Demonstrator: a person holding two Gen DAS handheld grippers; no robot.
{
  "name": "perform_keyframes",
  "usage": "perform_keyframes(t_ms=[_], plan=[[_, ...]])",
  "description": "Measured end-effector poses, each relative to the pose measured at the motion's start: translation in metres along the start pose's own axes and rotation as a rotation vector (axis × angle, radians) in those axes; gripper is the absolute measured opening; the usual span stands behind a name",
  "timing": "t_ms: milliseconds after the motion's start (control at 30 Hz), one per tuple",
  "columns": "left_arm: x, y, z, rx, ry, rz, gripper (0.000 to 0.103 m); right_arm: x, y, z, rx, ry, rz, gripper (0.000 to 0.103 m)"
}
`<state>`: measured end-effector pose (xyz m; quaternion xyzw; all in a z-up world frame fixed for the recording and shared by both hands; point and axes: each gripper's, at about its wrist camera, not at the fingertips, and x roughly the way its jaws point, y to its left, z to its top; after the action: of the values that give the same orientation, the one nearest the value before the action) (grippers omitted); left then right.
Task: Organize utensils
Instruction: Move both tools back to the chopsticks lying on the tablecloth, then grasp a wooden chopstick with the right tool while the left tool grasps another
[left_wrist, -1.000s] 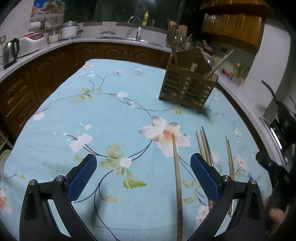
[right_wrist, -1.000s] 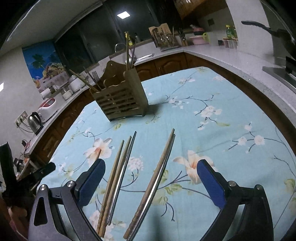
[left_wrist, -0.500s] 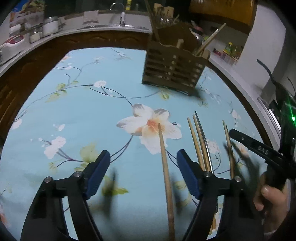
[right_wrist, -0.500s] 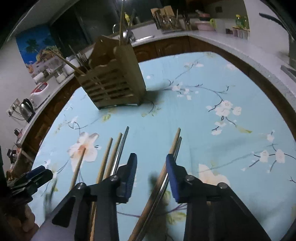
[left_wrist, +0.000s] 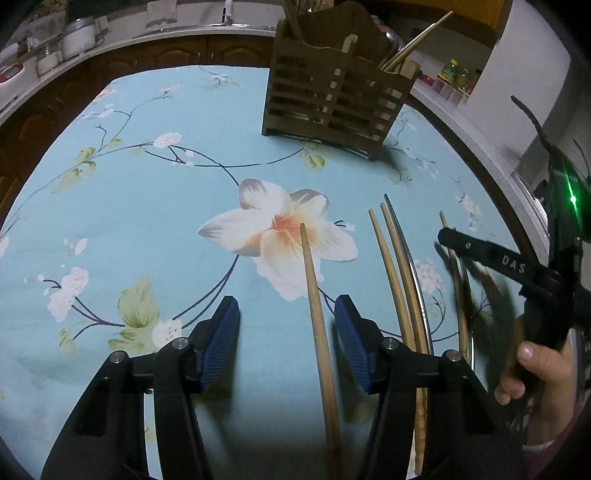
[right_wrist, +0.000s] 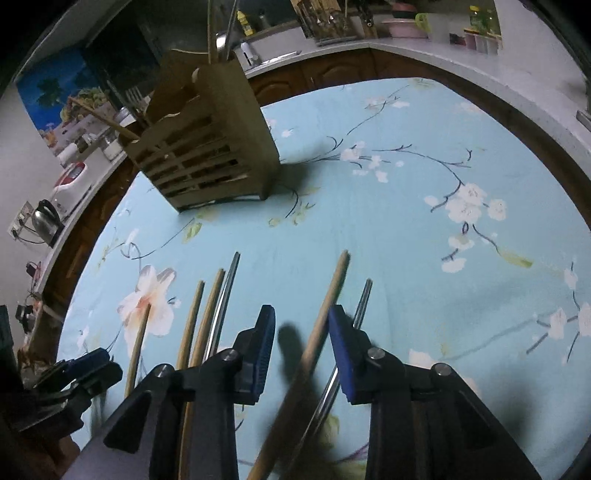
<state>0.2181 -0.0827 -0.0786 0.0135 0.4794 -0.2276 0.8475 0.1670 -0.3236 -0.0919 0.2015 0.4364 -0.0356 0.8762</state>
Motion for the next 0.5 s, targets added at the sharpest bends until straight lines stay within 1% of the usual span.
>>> perform_keyframes(t_ms=[67,133,200,267,367,500], plan=[[0.002,0.000,0.003,0.000,0.001,-0.001,0.050,0.004,0.000,0.006,0.000,0.004,-0.005,0.031],[0.007,-0.001,0.006,0.009,0.012,-0.003,0.040,0.008,0.001,0.011,-0.003,0.005,-0.005,0.029],[0.011,-0.002,0.010,0.014,0.022,-0.013,0.034,0.011,0.002,0.012,-0.015,0.008,-0.006,0.023],[0.016,-0.002,0.015,0.007,0.032,-0.024,0.032,0.011,0.007,0.009,-0.043,0.017,0.000,0.023],[0.022,-0.006,0.022,0.011,0.037,-0.037,0.028,0.010,0.014,0.005,-0.078,0.050,0.021,0.011],[0.031,-0.019,0.029,0.075,0.046,-0.023,0.027,0.012,0.013,0.008,-0.080,0.055,0.023,0.011]])
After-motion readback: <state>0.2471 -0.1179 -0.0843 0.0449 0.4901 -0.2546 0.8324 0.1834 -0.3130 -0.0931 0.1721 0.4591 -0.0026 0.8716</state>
